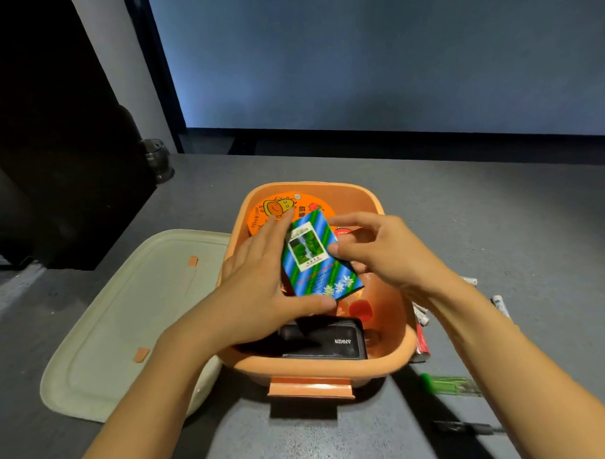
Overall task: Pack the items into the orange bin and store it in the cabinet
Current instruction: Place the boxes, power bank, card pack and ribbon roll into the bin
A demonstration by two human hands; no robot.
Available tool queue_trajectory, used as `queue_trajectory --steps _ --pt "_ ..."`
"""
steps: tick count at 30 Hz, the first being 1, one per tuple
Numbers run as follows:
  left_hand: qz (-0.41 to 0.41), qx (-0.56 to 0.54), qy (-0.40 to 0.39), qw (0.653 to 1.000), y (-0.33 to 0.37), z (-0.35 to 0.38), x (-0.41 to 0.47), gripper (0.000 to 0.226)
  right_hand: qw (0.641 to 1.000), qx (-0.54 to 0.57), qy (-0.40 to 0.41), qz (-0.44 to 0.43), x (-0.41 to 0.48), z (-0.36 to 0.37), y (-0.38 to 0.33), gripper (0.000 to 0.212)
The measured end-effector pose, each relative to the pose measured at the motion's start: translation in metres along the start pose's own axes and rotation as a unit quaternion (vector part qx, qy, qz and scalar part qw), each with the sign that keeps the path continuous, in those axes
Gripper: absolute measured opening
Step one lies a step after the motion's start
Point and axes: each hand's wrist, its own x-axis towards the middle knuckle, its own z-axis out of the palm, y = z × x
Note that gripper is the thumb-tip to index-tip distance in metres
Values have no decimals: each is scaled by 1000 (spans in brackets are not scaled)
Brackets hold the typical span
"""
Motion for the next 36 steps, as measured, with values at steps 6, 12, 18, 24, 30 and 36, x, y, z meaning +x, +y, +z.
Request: queue_trajectory --steps 6,12,18,24,30,36 --pt "-73 7 112 991 -33 -14 6 95 950 -256 -175 -30 -12 -10 10 30" --pt "-82 6 70 994 -45 3 2 90 930 -326 -163 -48 -18 1 21 39" --pt "-62 -24 56 996 -44 8 1 77 931 -318 -174 -48 -26 7 29 42" --pt "-65 18 57 996 -42 6 2 82 962 -243 3 -128 -37 -12 26 32" --pt "-7 42 78 996 14 12 6 93 947 -281 112 -111 -55 -85 44 36" --pt "88 -21 55 994 102 49 9 87 945 -300 107 -74 -71 -162 84 39"
